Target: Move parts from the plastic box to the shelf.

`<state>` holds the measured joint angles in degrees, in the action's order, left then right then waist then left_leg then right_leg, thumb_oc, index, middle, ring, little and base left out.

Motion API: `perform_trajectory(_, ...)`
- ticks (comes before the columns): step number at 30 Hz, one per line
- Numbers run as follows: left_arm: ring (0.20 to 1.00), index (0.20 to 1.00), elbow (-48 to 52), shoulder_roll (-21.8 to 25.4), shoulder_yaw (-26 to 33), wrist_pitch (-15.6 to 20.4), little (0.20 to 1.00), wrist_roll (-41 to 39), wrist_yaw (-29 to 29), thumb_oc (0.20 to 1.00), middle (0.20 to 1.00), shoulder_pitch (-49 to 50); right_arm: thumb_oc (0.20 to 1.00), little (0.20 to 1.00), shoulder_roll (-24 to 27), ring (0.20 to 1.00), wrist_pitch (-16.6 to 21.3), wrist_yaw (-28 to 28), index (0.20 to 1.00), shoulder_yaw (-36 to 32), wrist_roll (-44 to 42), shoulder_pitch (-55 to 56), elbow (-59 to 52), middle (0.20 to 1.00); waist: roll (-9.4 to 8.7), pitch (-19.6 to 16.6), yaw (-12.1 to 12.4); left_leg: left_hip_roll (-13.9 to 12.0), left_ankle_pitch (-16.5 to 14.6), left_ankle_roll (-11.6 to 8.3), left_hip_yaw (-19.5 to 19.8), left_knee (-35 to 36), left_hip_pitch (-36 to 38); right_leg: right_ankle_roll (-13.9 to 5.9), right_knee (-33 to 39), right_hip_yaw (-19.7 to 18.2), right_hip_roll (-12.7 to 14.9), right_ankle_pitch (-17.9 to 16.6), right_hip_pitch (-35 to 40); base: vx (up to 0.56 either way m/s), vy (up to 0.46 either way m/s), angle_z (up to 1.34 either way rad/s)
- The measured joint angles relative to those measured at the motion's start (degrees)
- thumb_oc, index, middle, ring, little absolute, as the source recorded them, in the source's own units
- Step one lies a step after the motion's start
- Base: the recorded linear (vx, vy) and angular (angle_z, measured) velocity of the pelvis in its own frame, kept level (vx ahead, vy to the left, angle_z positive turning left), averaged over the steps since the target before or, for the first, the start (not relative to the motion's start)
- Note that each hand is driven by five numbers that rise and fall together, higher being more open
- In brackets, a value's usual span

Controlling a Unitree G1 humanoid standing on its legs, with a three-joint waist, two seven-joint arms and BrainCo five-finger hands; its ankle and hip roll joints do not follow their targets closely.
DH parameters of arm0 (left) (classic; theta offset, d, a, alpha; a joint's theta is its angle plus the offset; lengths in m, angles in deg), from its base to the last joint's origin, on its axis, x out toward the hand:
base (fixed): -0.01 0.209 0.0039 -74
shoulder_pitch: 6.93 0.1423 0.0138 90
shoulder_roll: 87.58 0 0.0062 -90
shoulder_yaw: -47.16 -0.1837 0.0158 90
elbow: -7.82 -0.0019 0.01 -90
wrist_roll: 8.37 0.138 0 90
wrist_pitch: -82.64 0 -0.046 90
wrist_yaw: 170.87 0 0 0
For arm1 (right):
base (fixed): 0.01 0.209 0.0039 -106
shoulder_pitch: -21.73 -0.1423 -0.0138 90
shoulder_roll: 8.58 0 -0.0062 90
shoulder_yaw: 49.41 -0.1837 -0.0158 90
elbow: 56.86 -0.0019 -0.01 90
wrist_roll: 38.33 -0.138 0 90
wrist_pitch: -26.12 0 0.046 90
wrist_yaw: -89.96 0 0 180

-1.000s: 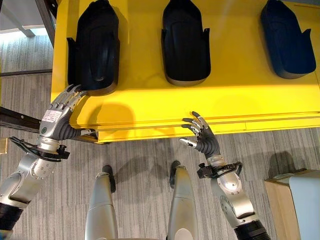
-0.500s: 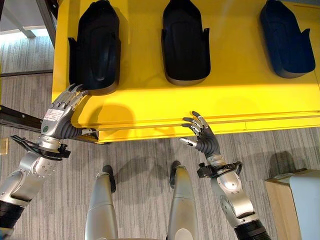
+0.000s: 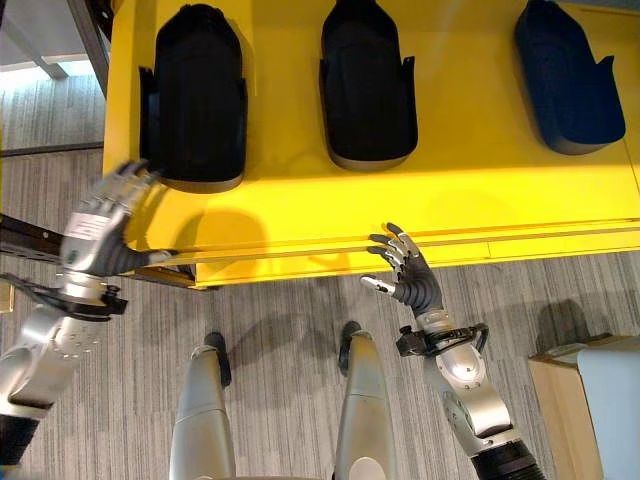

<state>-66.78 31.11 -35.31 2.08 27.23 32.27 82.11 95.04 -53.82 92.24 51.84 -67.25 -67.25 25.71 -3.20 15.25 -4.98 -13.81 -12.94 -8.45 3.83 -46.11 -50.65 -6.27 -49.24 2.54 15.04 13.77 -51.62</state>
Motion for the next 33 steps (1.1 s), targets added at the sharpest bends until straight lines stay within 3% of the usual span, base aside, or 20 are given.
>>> perform_trajectory(9, 1.0, 1.0, 8.2, 2.1, 8.2, 3.6, 1.0, -0.1, 6.5, 1.0, 1.0, 2.0, 1.0, 1.0, 0.2, 1.0, 0.4, 0.3, 1.0, -0.1, 0.0, 1.0, -0.4, 1.0, 0.09, 0.1, 1.2, -0.1, 0.0, 0.04, 0.0, 0.3, 0.1, 0.48, 0.0, 0.1, 0.0, 0.4, 0.0, 0.0, 0.0, 0.0)
perform_trajectory(20, 1.0, 1.0, 11.9, 2.1, 10.3, 5.3, 1.0, -4.6, 9.3, 1.0, 1.0, 2.9, 1.0, 1.0, 0.2, 1.0, 1.1, 0.7, 1.0, -0.1, 0.0, 1.4, -0.6, 1.0, 0.23, 0.4, 1.4, 0.1, 0.1, -0.04, 0.1, 0.6, 0.1, 0.27, 0.1, 0.4, 0.1, 0.3, 0.0, 0.0, 0.0, 0.0)
perform_trajectory(25, 1.0, 1.0, 11.2, 2.2, 5.7, 4.9, 1.0, -5.7, 8.2, 1.0, 1.0, 2.6, 1.0, 1.0, 0.3, 1.0, 1.7, 0.9, 1.0, -0.2, 0.0, 1.4, -0.6, 1.0, 0.58, 0.8, 1.5, 0.2, 0.1, -0.01, 0.2, 0.6, 0.2, 0.22, 0.1, 0.4, 0.2, 0.3, 0.2, -0.02, 0.001, 0.0)
perform_trajectory(27, 1.0, 1.0, 9.5, 3.4, 0.2, 4.9, 1.0, -5.7, 6.1, 1.0, 1.0, 2.2, 1.0, 1.0, 0.2, 1.0, 2.0, 1.2, 1.0, 0.0, 0.0, 0.9, -0.7, 1.0, 0.74, 1.3, 1.2, 0.4, 0.3, -0.18, 0.3, 0.1, 0.0, 0.24, -0.4, 0.7, 0.1, 0.2, 0.1, -0.01, 0.006, 0.01)
perform_trajectory(33, 1.0, 1.0, 4.8, 3.2, -9.4, 4.9, 1.0, -5.6, 1.2, 1.0, 1.0, 1.0, 1.0, 1.0, 0.4, 1.0, 2.1, 1.4, 1.0, 0.0, 0.0, 0.5, -0.7, 1.0, 0.65, 1.9, 1.3, 0.3, 0.3, 0.03, 0.3, 0.1, 0.4, 0.53, -0.5, 0.2, 0.2, 0.3, 0.3, -0.02, 0.005, 0.0)
